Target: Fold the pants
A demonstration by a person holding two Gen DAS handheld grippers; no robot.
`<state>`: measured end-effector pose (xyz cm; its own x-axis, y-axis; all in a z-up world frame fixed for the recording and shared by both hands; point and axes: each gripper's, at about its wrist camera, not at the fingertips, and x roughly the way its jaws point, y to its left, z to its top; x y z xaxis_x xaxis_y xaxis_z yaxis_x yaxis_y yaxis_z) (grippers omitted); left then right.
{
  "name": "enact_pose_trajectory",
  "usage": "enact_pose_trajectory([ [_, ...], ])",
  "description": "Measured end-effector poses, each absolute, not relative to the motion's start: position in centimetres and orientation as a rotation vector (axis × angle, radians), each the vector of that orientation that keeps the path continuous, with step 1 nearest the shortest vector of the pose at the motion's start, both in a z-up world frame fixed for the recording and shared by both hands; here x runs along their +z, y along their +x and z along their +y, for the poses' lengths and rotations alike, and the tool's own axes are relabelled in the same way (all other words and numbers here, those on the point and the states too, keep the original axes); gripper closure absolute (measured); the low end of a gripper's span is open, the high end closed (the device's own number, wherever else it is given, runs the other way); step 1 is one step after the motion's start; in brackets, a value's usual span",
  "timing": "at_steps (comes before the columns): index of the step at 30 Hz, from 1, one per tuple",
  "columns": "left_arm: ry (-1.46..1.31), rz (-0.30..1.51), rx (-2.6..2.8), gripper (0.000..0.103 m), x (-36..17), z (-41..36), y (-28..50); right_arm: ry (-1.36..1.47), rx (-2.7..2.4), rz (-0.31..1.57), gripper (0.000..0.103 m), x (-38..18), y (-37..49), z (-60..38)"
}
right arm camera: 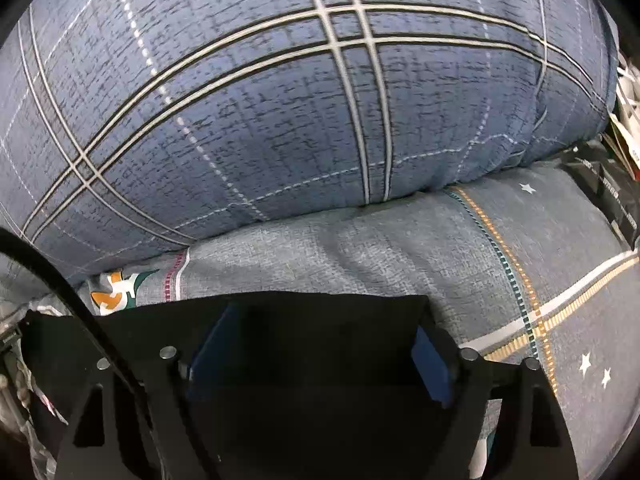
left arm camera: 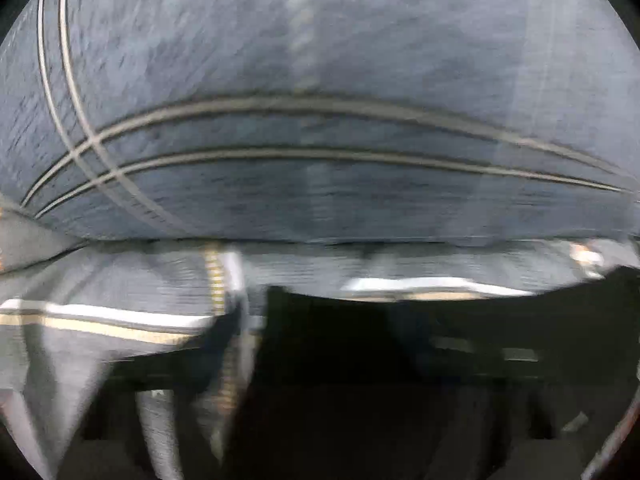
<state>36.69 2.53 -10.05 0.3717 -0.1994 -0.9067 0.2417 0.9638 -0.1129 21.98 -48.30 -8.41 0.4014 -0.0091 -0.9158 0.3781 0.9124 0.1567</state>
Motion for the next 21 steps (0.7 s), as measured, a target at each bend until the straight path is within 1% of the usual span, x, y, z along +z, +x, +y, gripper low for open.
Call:
enact_pose_trajectory([
  [1, 0.032, 1.162, -0.31, 0.092, -9.7, 2.4, 36.3, 0.345, -0.257, 1.14, 0.066, -8.2, 21.9, -48.0],
  [2, 0.039, 1.149, -0.313, 0.093, -9.3, 2.4, 35.9, 0.334, -0.259, 1.146, 0.078, -8.2, 21.8, -47.8],
  [3, 0.052, 1.135, -0.313, 0.093, -8.9, 2.3, 35.6, 0.338, -0.255, 1.142, 0.079, -8.0, 21.6, -47.7],
  [4, 0.057, 1.12, -0.31, 0.093, -8.4, 2.4, 35.2, 0.34, -0.257, 1.127, 0.083, -7.6, 21.3, -47.6],
  [5, 0.05, 1.111, -0.307, 0.093, -8.0, 2.5, 35.0, 0.339, -0.256, 1.112, 0.084, -7.1, 21.0, -47.4],
  [13, 0.009, 0.986, -0.328, 0.093, -2.1, 4.0, 31.3, 0.391, -0.226, 0.989, 0.086, -1.7, 17.4, -46.7],
  [18, 0.007, 0.886, -0.364, 0.093, 1.2, 5.8, 25.5, 0.447, -0.164, 0.945, 0.086, 0.5, 12.7, -46.1],
  [21, 0.007, 0.835, -0.373, 0.093, 1.9, 6.4, 20.9, 0.514, -0.121, 0.935, 0.087, 0.7, 8.8, -45.8],
])
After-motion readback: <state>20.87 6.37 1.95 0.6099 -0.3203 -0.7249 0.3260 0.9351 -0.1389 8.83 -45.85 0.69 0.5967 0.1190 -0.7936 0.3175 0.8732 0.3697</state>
